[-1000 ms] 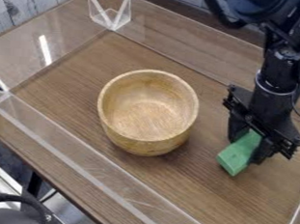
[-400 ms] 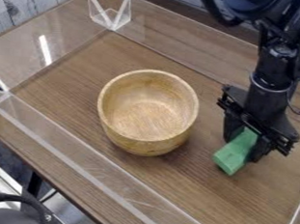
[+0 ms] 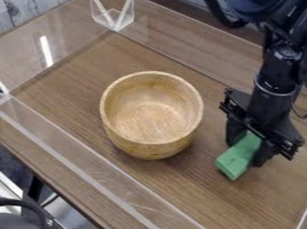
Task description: Remove the green block from inside the brown bowl and put it on the table
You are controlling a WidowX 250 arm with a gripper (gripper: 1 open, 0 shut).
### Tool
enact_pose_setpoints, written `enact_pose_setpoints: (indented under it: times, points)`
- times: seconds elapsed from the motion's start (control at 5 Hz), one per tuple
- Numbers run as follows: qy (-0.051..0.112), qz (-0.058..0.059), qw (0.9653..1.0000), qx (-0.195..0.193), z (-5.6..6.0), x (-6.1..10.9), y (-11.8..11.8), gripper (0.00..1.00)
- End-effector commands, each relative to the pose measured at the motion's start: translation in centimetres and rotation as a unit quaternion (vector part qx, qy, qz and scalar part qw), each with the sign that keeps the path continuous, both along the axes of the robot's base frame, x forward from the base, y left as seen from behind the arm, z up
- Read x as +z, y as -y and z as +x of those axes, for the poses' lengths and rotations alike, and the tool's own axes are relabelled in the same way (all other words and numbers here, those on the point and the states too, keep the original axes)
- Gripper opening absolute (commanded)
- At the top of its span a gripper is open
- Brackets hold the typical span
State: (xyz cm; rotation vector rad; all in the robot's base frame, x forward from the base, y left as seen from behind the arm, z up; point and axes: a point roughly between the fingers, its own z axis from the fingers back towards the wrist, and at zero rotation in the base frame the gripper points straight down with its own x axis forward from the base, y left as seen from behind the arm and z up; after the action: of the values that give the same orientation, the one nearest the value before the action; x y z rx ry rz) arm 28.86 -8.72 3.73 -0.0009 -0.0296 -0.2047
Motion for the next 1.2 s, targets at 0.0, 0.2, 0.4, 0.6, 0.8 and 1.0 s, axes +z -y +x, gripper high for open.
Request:
enact_pose_setpoints:
  times: [0.0,0.2,0.4,0.6,0.8,1.0]
  points:
    - [0.030,0.001,0.9995,0.002,1.6,0.9,-0.3,0.00]
    - [0.019,-0.006,0.9998,0.003,1.5,1.3,0.0,0.00]
    - [0.004,-0.001,0.9999,0.013,1.9,2.7,0.0,1.00]
    - [0.008,0.004,0.9997,0.025,1.8,5.4,0.0,1.00]
    - [0.016,0.014,0.9989,0.042,1.5,8.8,-0.2,1.00]
    - [0.028,0.035,0.9961,0.076,0.3,10.9,-2.1,1.00]
